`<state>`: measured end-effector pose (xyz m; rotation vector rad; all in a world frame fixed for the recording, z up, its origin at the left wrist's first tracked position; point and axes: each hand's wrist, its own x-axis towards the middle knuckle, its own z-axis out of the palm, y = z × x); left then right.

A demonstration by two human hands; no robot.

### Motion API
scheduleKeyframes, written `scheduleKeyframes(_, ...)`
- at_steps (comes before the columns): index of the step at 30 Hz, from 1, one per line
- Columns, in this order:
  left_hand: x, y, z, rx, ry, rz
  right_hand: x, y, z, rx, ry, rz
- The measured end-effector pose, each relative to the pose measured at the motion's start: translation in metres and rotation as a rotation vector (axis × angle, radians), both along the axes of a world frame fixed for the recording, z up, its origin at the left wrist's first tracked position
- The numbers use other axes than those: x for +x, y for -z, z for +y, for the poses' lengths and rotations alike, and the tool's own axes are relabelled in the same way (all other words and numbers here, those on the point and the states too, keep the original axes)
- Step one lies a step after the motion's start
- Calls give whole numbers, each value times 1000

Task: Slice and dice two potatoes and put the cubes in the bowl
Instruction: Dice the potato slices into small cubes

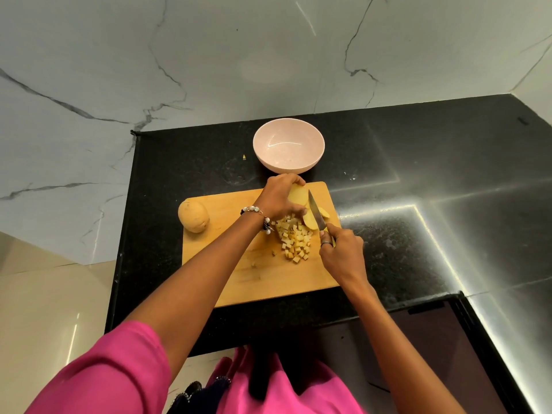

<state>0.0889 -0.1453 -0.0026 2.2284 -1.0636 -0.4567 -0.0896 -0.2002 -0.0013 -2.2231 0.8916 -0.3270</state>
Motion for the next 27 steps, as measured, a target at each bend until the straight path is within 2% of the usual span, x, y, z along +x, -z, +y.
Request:
scheduleKeyframes(7, 2, -8, 28, -278, -250, 222, 2, -1, 0, -13, 3, -21)
scheduleKeyframes(11, -3, -4, 62, -354, -319, 355, 6, -2, 2, -44, -34, -55)
scheduleKeyframes(13, -6, -1, 80, -315, -319, 281, 9, -5, 8, -66, -79, -71)
scheduleKeyframes(18, -16, 10, 116, -75, -217, 53, 14, -4, 28, -68, -201, -115)
scheduleKeyframes(22, -21, 16, 126, -4, -226, 36, 16, 1, 54, -79, -289, -110)
scheduleKeyframes(27, -22, 18, 133, -9, -285, 42, 14, 19, 89, -203, -359, 66)
